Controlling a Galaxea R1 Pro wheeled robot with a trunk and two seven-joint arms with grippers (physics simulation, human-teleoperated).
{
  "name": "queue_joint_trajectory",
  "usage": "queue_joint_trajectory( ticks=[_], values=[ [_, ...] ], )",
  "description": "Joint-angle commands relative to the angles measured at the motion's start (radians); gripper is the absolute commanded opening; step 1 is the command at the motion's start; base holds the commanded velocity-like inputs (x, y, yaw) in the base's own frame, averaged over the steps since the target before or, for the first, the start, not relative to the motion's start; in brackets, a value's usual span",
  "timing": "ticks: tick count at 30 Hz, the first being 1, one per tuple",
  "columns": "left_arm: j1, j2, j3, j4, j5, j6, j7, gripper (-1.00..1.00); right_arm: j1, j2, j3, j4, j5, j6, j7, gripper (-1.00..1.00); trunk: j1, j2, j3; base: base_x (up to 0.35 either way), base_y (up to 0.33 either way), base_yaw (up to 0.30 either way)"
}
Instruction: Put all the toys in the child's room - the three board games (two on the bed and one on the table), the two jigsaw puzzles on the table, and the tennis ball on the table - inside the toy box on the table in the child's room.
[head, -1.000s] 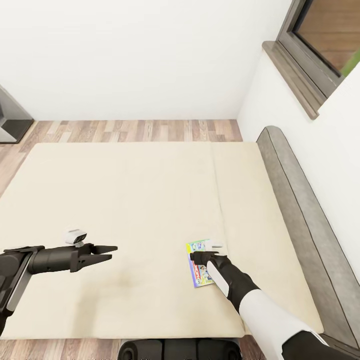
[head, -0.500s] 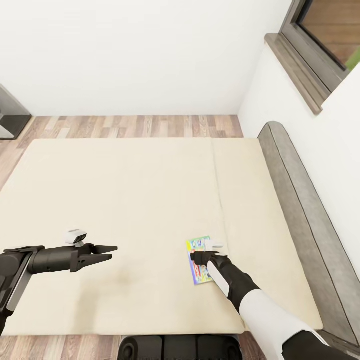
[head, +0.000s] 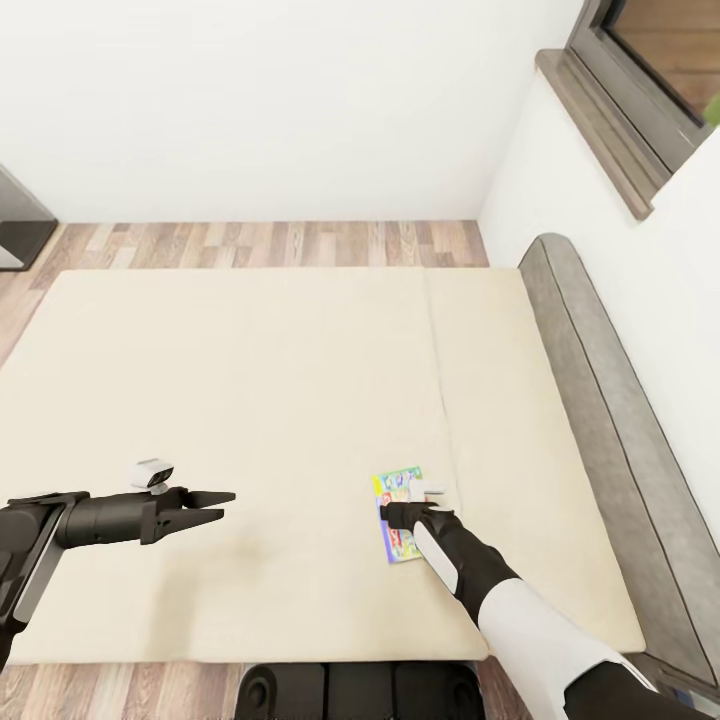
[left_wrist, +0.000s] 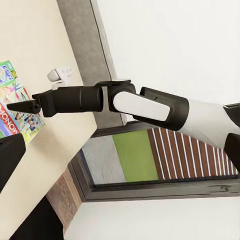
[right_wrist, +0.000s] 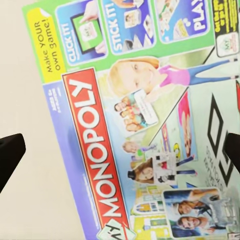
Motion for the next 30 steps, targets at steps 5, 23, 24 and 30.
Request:
queue_joint_trajectory(
  ticks=[5,23,24,30],
  values=[
    [0.0,0.0,0.0,0.0,0.0,0.011,-0.004,1.0,-0.001,0.0,0.007,-0.003,0.0,0.003,-0.01,1.0,0.0,-0.002,-0.009,0.0,0.0,0.0],
    [0.0,0.0,0.0,0.0,-0.001,0.01,-0.004,1.0,0.0,0.006,0.006,-0.006,0.023,0.003,-0.019,1.0,0.0,-0.002,-0.032,0.0,0.0,0.0],
    [0.0,0.0,0.0,0.0,-0.001,0.01,-0.004,1.0,-0.001,0.006,0.006,-0.006,0.023,0.003,-0.019,1.0,0.0,-0.002,-0.032,0.0,0.0,0.0],
    [0.0,0.0,0.0,0.0,0.0,0.011,-0.004,1.0,-0.001,0.009,0.006,-0.006,0.023,0.004,-0.031,1.0,0.0,-0.002,-0.032,0.0,0.0,0.0]
  ],
)
